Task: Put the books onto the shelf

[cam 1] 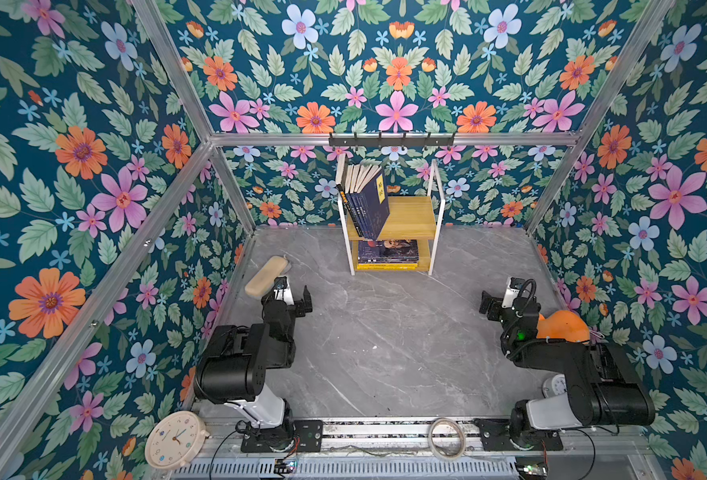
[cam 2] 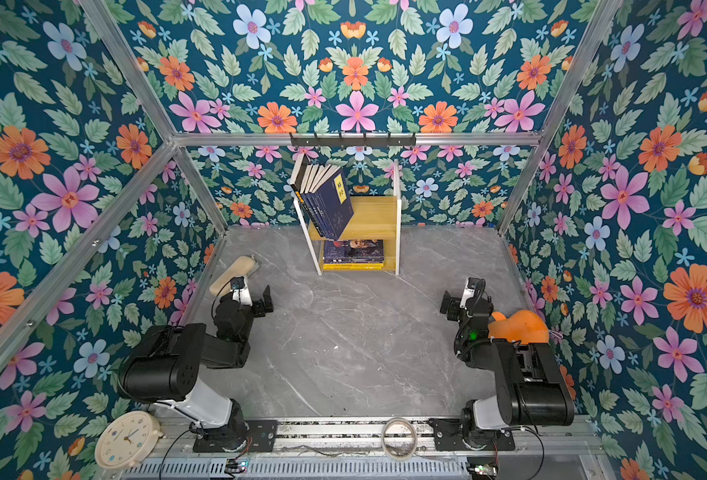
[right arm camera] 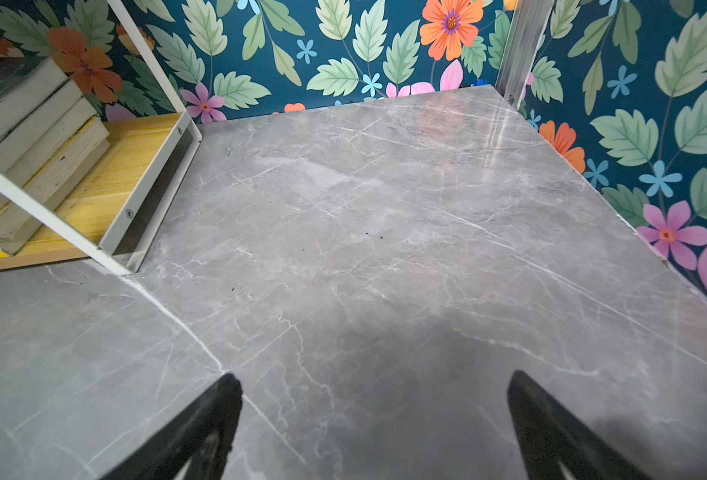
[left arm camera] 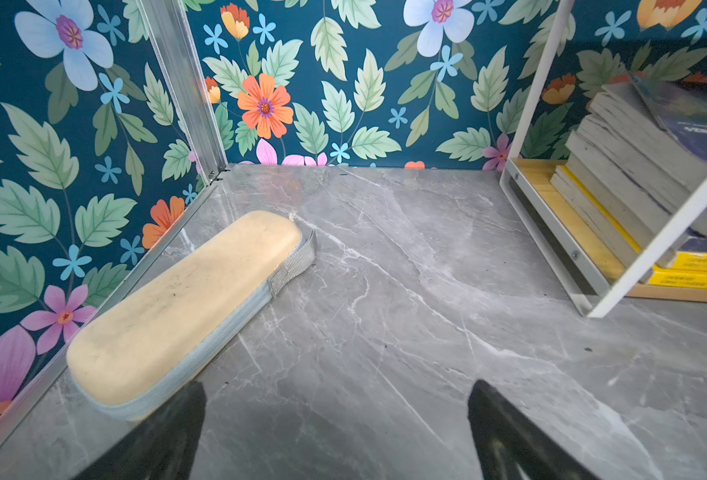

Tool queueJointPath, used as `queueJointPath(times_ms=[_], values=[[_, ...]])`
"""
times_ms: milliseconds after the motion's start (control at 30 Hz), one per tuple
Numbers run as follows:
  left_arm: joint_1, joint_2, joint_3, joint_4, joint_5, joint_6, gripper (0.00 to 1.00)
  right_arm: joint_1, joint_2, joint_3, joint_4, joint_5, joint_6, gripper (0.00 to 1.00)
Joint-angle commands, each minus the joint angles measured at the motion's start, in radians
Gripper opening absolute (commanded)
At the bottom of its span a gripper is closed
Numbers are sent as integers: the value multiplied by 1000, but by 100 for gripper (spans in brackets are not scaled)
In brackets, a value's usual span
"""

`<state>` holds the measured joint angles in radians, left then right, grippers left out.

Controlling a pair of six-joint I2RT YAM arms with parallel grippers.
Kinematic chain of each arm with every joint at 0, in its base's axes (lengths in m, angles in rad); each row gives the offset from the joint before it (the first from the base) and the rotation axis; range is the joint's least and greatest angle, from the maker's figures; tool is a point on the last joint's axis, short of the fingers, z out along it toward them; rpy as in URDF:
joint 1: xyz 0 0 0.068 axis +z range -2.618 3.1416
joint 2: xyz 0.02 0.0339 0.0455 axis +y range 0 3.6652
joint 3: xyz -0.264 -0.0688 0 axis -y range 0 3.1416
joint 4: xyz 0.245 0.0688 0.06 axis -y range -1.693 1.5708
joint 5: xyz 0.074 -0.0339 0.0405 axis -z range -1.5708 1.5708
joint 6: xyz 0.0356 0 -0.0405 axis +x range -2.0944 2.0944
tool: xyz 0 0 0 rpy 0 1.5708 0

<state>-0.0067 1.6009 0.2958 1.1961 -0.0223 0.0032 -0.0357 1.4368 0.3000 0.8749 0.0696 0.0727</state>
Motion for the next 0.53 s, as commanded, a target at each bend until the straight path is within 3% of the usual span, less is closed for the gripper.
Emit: queueJointPath(times_ms=[0, 367, 500], values=[[0, 1, 0, 3, -1, -7, 100, 2, -2, 3, 13, -3, 9, 99], [1, -4, -14, 26, 0, -3, 100, 0, 1, 11, 1, -10, 13, 99], [-4, -11, -128, 229, 37, 18, 100, 0, -2, 4, 10, -7, 8, 99]])
